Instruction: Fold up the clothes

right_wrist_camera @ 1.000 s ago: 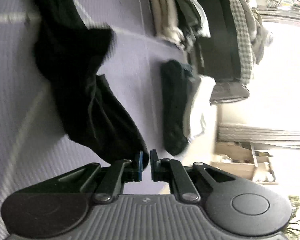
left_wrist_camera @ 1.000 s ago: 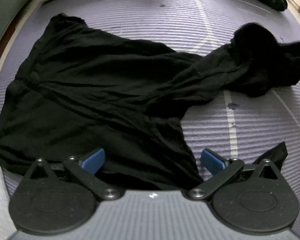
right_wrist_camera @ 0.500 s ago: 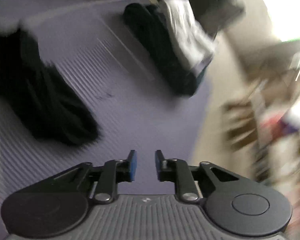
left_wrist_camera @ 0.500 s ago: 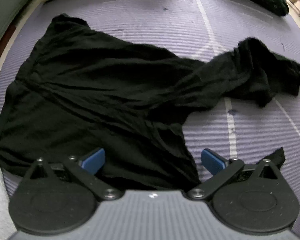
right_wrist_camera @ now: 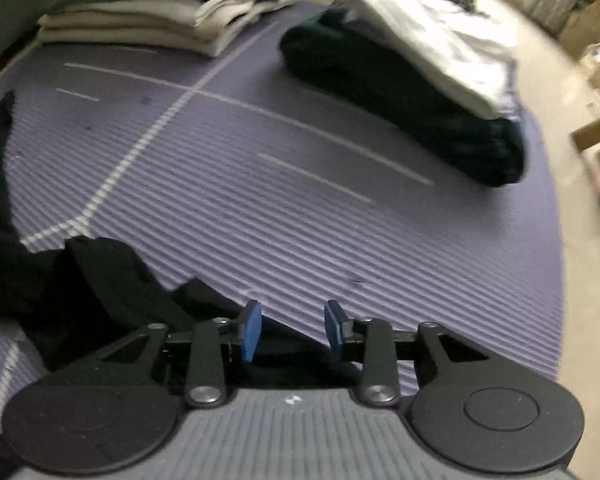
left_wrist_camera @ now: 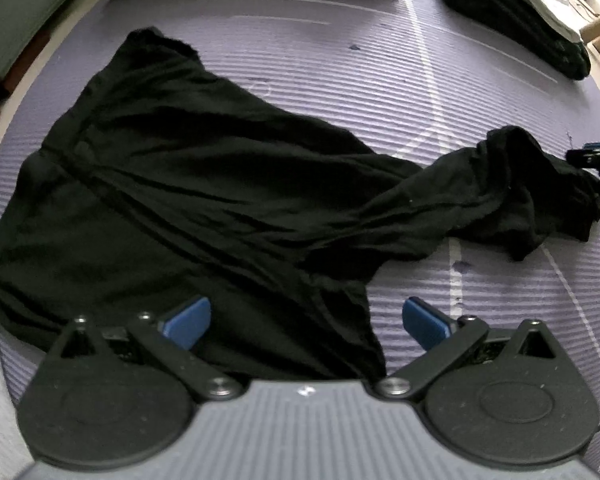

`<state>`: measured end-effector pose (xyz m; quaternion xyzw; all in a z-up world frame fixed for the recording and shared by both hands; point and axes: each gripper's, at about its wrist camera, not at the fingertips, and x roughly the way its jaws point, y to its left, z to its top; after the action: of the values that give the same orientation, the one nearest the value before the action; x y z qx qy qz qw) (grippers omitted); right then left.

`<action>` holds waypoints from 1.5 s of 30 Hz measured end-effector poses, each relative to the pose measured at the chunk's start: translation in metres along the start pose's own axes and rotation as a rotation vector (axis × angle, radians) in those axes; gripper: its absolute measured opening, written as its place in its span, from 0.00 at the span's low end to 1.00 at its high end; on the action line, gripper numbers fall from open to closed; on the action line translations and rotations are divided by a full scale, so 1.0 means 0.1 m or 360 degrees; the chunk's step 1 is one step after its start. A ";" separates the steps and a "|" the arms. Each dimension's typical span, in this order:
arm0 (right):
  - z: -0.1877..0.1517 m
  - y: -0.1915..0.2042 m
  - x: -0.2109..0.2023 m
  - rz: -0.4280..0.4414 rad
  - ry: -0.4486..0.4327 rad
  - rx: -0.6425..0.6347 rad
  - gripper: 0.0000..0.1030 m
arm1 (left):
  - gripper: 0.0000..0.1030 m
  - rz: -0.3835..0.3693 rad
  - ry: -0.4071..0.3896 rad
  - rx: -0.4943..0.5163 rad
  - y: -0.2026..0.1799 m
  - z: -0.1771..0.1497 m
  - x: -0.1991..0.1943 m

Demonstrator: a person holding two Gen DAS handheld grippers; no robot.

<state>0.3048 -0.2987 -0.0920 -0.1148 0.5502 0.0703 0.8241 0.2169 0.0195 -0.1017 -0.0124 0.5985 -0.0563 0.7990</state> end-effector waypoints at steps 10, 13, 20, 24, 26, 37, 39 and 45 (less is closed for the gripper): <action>-0.23 0.13 -0.21 0.0200 0.0040 -0.0075 0.05 | 1.00 0.0000 0.0034 -0.0002 0.05 -0.05 0.03; -0.25 0.21 -0.31 0.0083 -0.0023 -0.0145 0.03 | 1.00 -0.0002 0.0021 -0.0009 0.05 -0.03 0.03; -0.21 0.15 -0.62 -0.0406 -0.0273 -0.0155 0.03 | 1.00 0.0010 0.0011 0.0007 0.01 -0.01 0.05; -0.22 0.05 -0.70 -0.0666 -0.0347 -0.0116 0.03 | 1.00 0.0030 0.0018 0.0027 0.00 -0.02 0.09; -0.21 -0.05 -0.76 -0.0823 -0.0373 -0.0016 0.03 | 1.00 0.0033 0.0014 0.0039 0.00 0.00 0.09; -0.53 -0.67 -0.69 -0.1088 -0.0159 0.0274 0.03 | 1.00 0.0134 -0.0164 0.0016 0.36 0.32 0.04; -0.60 -0.74 -0.63 -0.1089 -0.0097 0.0292 0.03 | 1.00 0.0182 -0.0234 0.0027 0.50 0.44 0.03; -0.80 -0.81 -0.47 -0.0989 0.0042 0.0300 0.04 | 0.99 0.0266 -0.0404 0.0064 1.04 0.87 0.00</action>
<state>0.2352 -0.3977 -0.0695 -0.2013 0.5036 -0.2375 0.8059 0.3078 0.1185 -0.0859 0.0465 0.4904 0.0005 0.8702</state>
